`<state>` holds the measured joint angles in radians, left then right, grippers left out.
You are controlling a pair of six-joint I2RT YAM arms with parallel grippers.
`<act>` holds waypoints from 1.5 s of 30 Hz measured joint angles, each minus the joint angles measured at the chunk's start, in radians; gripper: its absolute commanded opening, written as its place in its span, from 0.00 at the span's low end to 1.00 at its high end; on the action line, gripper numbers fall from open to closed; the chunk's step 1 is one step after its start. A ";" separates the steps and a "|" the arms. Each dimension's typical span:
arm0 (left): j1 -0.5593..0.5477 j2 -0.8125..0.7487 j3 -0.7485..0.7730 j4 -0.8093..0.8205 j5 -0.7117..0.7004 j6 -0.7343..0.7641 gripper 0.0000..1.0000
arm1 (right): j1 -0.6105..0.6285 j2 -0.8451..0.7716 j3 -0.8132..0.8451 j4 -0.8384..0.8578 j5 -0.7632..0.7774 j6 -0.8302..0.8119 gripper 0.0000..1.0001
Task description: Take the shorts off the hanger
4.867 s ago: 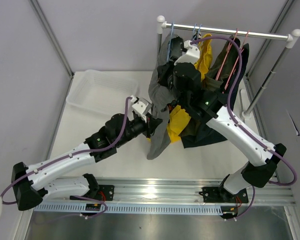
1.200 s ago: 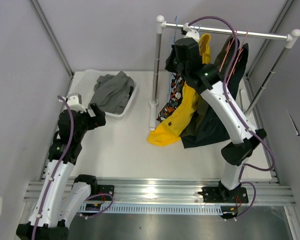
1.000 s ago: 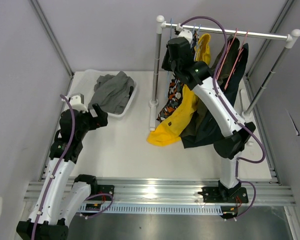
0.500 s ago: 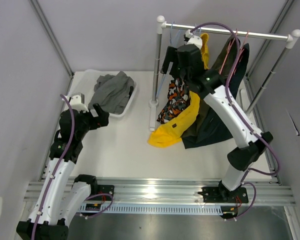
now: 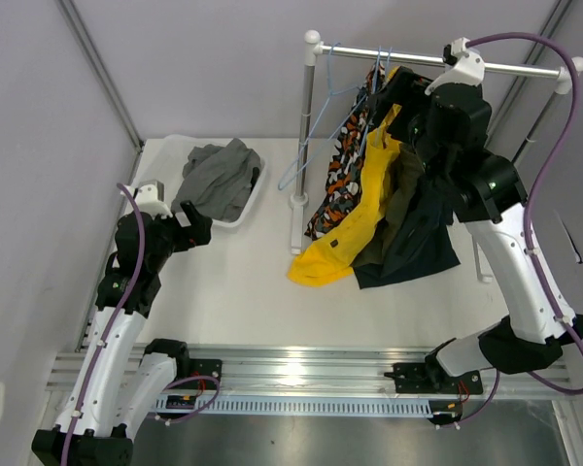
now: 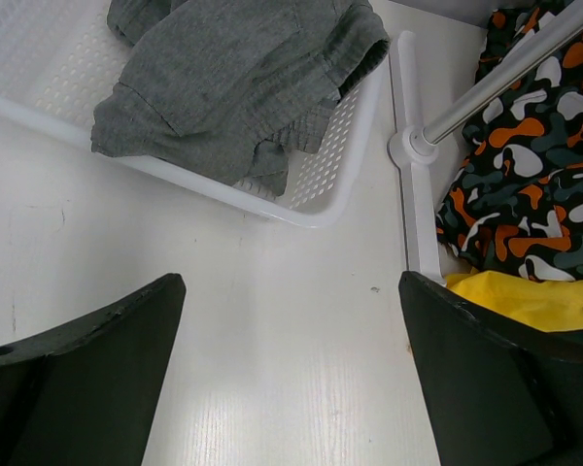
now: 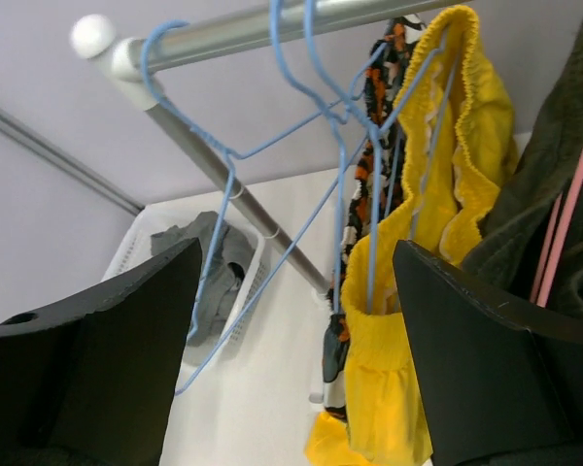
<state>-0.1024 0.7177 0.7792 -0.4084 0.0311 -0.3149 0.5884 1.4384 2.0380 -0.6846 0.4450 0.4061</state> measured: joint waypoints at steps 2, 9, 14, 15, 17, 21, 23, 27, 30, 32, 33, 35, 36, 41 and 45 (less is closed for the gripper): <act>0.000 0.000 0.000 0.000 0.000 0.000 0.98 | -0.021 0.006 -0.012 0.002 -0.002 0.000 0.84; 0.000 0.000 -0.002 0.000 0.000 0.000 0.98 | -0.108 0.057 -0.061 -0.023 -0.002 0.001 0.74; 0.000 0.000 -0.002 0.002 0.000 0.000 0.98 | -0.211 0.020 -0.143 -0.043 0.045 0.003 0.72; 0.000 0.000 -0.002 0.003 0.002 0.000 0.98 | -0.226 0.006 -0.161 -0.047 0.052 0.003 0.72; 0.000 0.000 -0.002 0.003 0.003 0.000 0.98 | -0.243 -0.024 -0.186 -0.057 0.067 0.001 0.71; 0.000 0.002 -0.002 0.003 0.005 0.000 0.97 | -0.266 -0.078 -0.212 -0.061 0.082 -0.002 0.71; 0.000 0.002 -0.002 0.003 0.007 0.000 0.97 | -0.282 -0.109 -0.240 -0.058 0.084 -0.008 0.70; 0.000 0.003 -0.002 0.003 0.007 0.000 0.97 | -0.329 -0.147 -0.305 -0.051 0.083 -0.015 0.66; 0.000 0.003 -0.002 0.003 0.007 0.000 0.97 | -0.369 -0.149 -0.346 -0.045 0.065 -0.016 0.66; -0.001 0.003 -0.002 0.003 0.007 0.000 0.97 | -0.392 -0.149 -0.372 -0.042 0.051 -0.016 0.65; -0.002 0.004 -0.002 0.003 0.007 0.000 0.97 | -0.402 -0.148 -0.384 -0.039 0.043 -0.016 0.64; -0.003 0.007 -0.002 0.003 0.008 0.000 0.97 | -0.418 -0.145 -0.399 -0.032 0.026 -0.015 0.64; -0.003 0.008 -0.002 0.003 0.008 0.000 0.97 | -0.426 -0.140 -0.403 -0.026 0.018 -0.015 0.63; -0.005 0.009 -0.002 0.003 0.007 0.000 0.97 | -0.446 -0.106 -0.405 0.006 -0.018 -0.014 0.61; -0.008 0.009 -0.003 0.003 0.007 0.000 0.97 | -0.451 -0.078 -0.405 0.019 -0.041 -0.012 0.51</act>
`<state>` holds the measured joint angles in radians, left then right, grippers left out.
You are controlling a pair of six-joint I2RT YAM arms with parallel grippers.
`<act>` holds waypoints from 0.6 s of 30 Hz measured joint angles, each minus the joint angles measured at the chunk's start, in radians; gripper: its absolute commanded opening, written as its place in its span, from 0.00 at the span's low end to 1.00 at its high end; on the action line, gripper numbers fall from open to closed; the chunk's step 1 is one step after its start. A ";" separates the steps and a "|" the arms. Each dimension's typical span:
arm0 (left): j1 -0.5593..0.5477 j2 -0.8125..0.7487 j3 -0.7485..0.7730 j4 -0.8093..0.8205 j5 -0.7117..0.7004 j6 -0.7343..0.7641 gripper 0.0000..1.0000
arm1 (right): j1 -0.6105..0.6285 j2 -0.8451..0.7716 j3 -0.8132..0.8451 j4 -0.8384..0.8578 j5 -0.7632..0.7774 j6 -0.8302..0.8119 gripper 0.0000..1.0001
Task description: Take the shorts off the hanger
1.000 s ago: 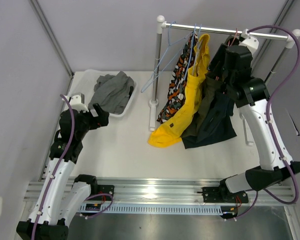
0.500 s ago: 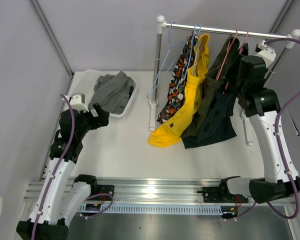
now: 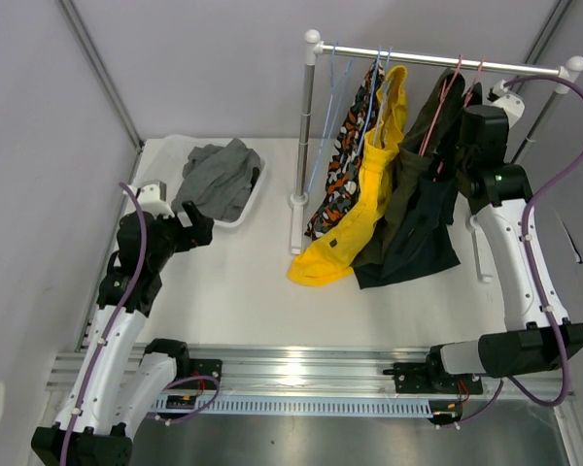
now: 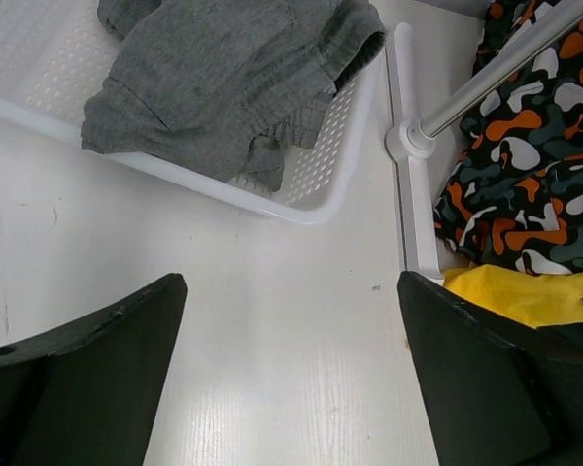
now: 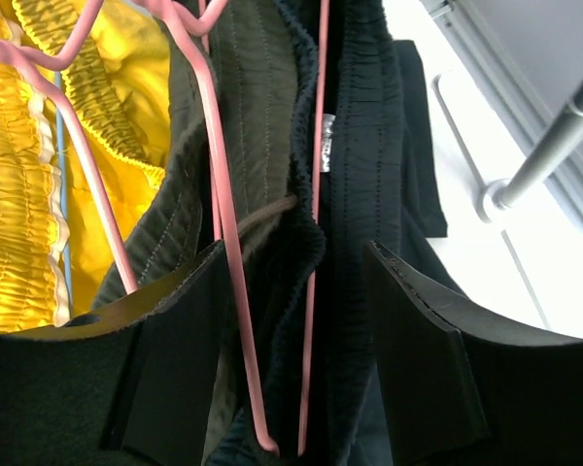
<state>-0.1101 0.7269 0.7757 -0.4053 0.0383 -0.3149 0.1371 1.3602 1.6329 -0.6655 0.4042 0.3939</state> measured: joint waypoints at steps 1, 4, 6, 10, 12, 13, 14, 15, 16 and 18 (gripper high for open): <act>0.000 0.000 0.000 0.000 0.000 0.000 0.97 | -0.001 0.005 0.000 0.003 -0.004 -0.001 0.47; 0.000 0.000 0.000 0.000 0.000 0.000 0.97 | -0.005 0.015 0.000 0.013 -0.018 0.007 0.24; 0.000 0.000 -0.001 0.000 0.000 0.000 0.96 | -0.011 0.022 0.001 0.016 -0.026 0.010 0.07; -0.003 0.000 -0.002 0.000 0.000 0.000 0.92 | -0.018 0.031 0.010 0.021 -0.039 0.018 0.00; -0.024 0.000 -0.002 0.003 -0.001 0.002 0.96 | -0.020 0.031 0.015 0.015 -0.040 0.019 0.00; -0.050 0.000 -0.002 0.008 -0.002 0.006 0.98 | -0.022 0.031 0.020 0.008 -0.040 0.019 0.00; -0.091 0.001 -0.002 0.013 -0.006 0.011 0.99 | -0.022 0.030 0.025 0.000 -0.040 0.019 0.00; -0.149 0.006 0.003 0.014 -0.014 0.016 0.99 | -0.023 0.029 0.031 -0.010 -0.041 0.019 0.00; -0.219 0.017 0.013 0.014 -0.017 0.023 0.99 | -0.023 0.029 0.037 -0.020 -0.042 0.019 0.00; -0.368 0.051 0.048 0.015 -0.043 0.038 0.99 | -0.024 0.021 0.052 -0.041 -0.044 0.019 0.00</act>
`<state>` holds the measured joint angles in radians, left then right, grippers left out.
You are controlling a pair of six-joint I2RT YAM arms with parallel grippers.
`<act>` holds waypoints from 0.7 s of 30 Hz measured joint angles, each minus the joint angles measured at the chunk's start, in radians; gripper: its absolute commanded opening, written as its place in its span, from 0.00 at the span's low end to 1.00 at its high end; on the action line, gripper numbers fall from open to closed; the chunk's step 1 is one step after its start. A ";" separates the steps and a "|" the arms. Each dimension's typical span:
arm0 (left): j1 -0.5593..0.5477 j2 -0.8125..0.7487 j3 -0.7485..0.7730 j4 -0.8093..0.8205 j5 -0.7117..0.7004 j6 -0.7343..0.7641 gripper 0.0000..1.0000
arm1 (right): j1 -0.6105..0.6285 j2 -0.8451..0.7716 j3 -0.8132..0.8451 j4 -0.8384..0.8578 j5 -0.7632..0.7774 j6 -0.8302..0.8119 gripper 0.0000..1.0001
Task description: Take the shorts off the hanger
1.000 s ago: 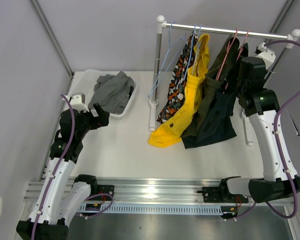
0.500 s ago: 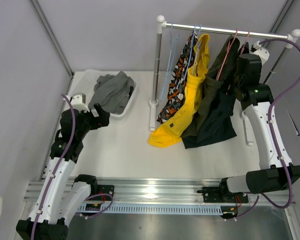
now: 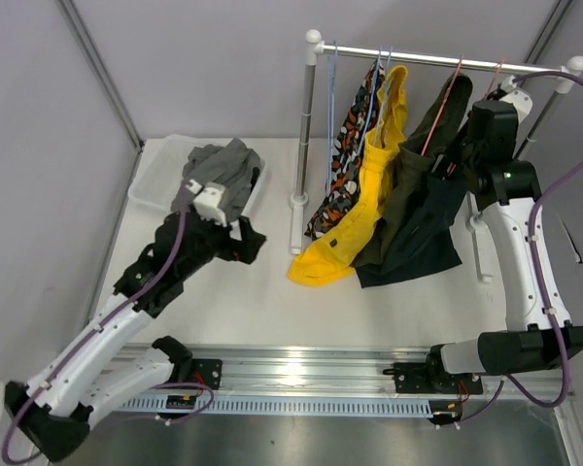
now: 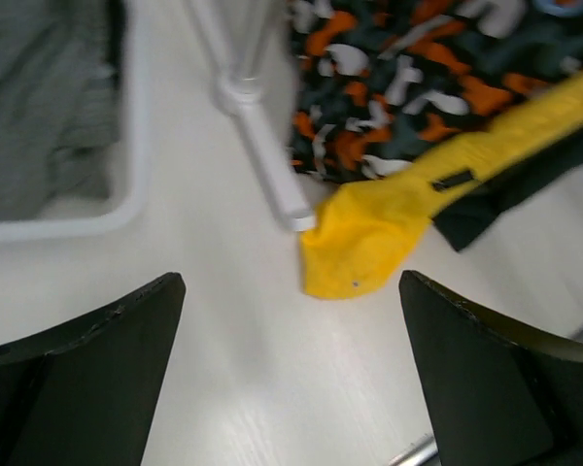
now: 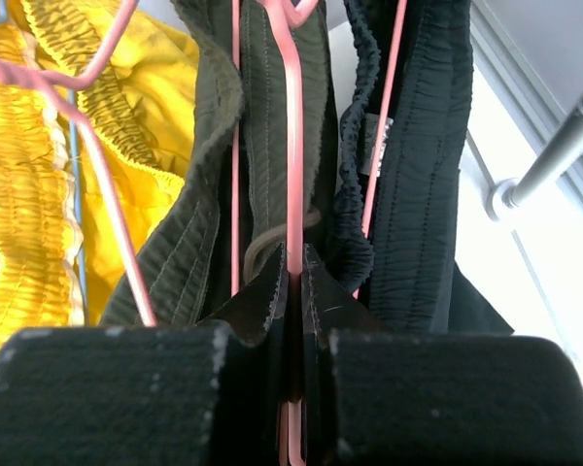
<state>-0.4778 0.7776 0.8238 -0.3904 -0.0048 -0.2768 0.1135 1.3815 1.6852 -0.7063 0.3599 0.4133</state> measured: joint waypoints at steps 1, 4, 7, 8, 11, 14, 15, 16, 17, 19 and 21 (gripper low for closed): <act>-0.074 0.021 0.024 0.002 -0.008 0.008 0.99 | 0.000 -0.005 0.013 -0.016 0.001 0.000 0.00; -0.247 0.080 0.109 0.019 -0.017 0.026 0.99 | 0.000 -0.032 0.056 -0.049 0.002 -0.003 0.00; -0.373 0.139 0.192 0.077 0.005 0.052 0.99 | 0.000 -0.080 0.106 -0.085 0.010 -0.005 0.00; -0.412 0.161 0.218 0.106 0.018 0.062 0.99 | 0.000 -0.098 0.119 -0.092 0.012 -0.005 0.00; -0.515 0.245 0.290 0.181 0.054 0.093 0.99 | 0.000 -0.156 0.139 -0.108 0.016 -0.004 0.00; -0.586 0.366 0.354 0.281 0.106 0.112 0.99 | 0.000 -0.211 0.146 -0.150 0.010 0.005 0.00; -0.602 0.404 0.365 0.315 0.119 0.115 0.99 | 0.000 -0.217 0.146 -0.157 0.008 0.007 0.00; -0.617 0.440 0.372 0.342 0.132 0.120 0.99 | 0.000 -0.227 0.146 -0.167 0.002 0.013 0.00; -0.629 0.480 0.382 0.371 0.142 0.122 0.99 | 0.000 -0.235 0.146 -0.177 -0.007 0.019 0.00; -0.653 0.552 0.407 0.407 0.156 0.126 0.99 | 0.000 -0.245 0.146 -0.195 -0.025 0.029 0.00; -0.679 0.629 0.449 0.437 0.167 0.133 0.99 | 0.000 -0.251 0.146 -0.217 -0.047 0.039 0.00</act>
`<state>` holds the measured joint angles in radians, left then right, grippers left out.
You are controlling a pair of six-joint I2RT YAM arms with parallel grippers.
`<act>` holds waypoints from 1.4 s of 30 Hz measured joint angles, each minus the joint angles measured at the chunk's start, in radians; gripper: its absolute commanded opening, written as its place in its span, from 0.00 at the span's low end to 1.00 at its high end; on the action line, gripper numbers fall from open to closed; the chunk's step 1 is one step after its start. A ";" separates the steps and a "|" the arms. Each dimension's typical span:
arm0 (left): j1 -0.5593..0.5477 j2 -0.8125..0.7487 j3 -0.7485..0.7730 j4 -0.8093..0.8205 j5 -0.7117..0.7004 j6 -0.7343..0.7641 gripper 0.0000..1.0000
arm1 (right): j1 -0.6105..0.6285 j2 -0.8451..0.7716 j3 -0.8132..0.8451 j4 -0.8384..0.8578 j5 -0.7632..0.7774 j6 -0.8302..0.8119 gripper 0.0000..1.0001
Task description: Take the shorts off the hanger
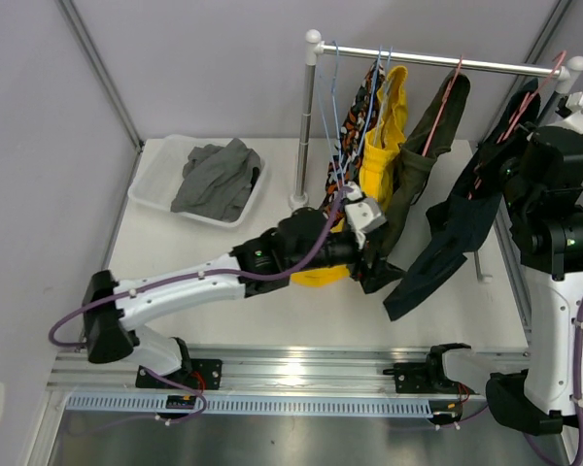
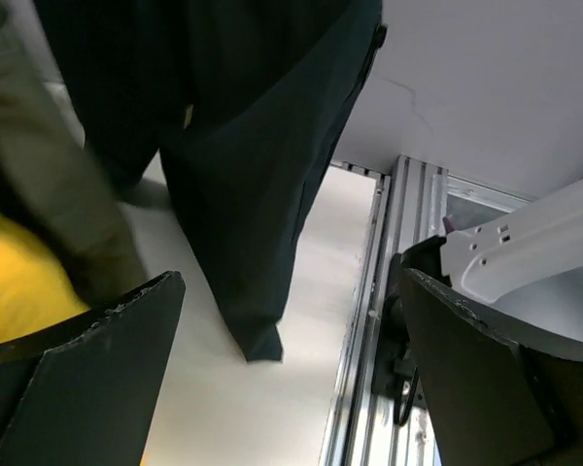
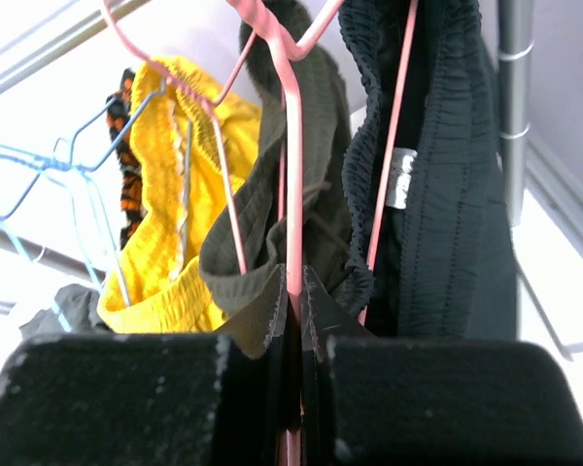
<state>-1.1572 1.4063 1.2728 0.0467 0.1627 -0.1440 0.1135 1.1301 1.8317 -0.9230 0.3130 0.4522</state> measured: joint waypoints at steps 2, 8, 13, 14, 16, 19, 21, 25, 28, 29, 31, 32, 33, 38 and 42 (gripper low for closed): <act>-0.027 0.074 0.053 0.023 0.003 0.013 0.99 | 0.000 -0.005 0.000 -0.014 -0.018 0.009 0.00; -0.074 0.201 0.161 0.085 0.018 0.024 0.99 | 0.000 -0.026 0.000 -0.056 -0.058 0.023 0.00; -0.078 0.258 0.207 0.130 0.024 0.023 0.99 | 0.000 -0.042 0.000 -0.060 -0.079 0.030 0.00; -0.078 0.269 0.215 0.136 0.026 0.022 0.99 | 0.000 -0.044 0.000 -0.060 -0.083 0.031 0.00; -0.077 0.296 0.233 0.152 0.029 0.021 0.98 | 0.000 -0.047 0.000 -0.060 -0.087 0.034 0.00; -0.077 0.336 0.254 0.172 0.044 0.010 0.85 | 0.000 -0.048 0.000 -0.060 -0.091 0.038 0.00; -0.078 0.353 0.254 0.185 0.051 -0.004 0.40 | 0.000 -0.048 0.000 -0.061 -0.093 0.042 0.00; -0.077 0.374 0.254 0.213 0.048 -0.024 0.00 | 0.000 -0.048 0.000 -0.063 -0.093 0.045 0.00; -0.080 0.366 0.224 0.239 0.033 -0.034 0.00 | 0.000 -0.046 0.000 -0.068 -0.092 0.045 0.00; -0.083 0.359 0.206 0.247 0.025 -0.038 0.00 | 0.000 -0.043 0.002 -0.070 -0.090 0.044 0.00; -0.096 0.314 0.106 0.286 -0.006 -0.040 0.00 | 0.000 -0.028 0.016 -0.079 -0.083 0.042 0.00; -0.107 0.278 0.036 0.304 -0.029 -0.042 0.00 | 0.000 -0.017 0.029 -0.086 -0.080 0.040 0.00; -0.119 0.246 -0.022 0.311 -0.045 -0.043 0.00 | 0.000 -0.004 0.042 -0.094 -0.076 0.040 0.00; -0.251 0.082 -0.319 0.363 -0.180 -0.077 0.00 | 0.000 0.041 0.100 -0.137 -0.069 0.030 0.00; -0.286 0.048 -0.390 0.400 -0.262 -0.113 0.00 | 0.001 0.042 0.104 -0.204 -0.075 0.021 0.00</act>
<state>-1.4429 1.4540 0.8829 0.4469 -0.0998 -0.2565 0.1146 1.1725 1.9358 -1.1271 0.2379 0.4736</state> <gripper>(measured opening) 0.022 0.048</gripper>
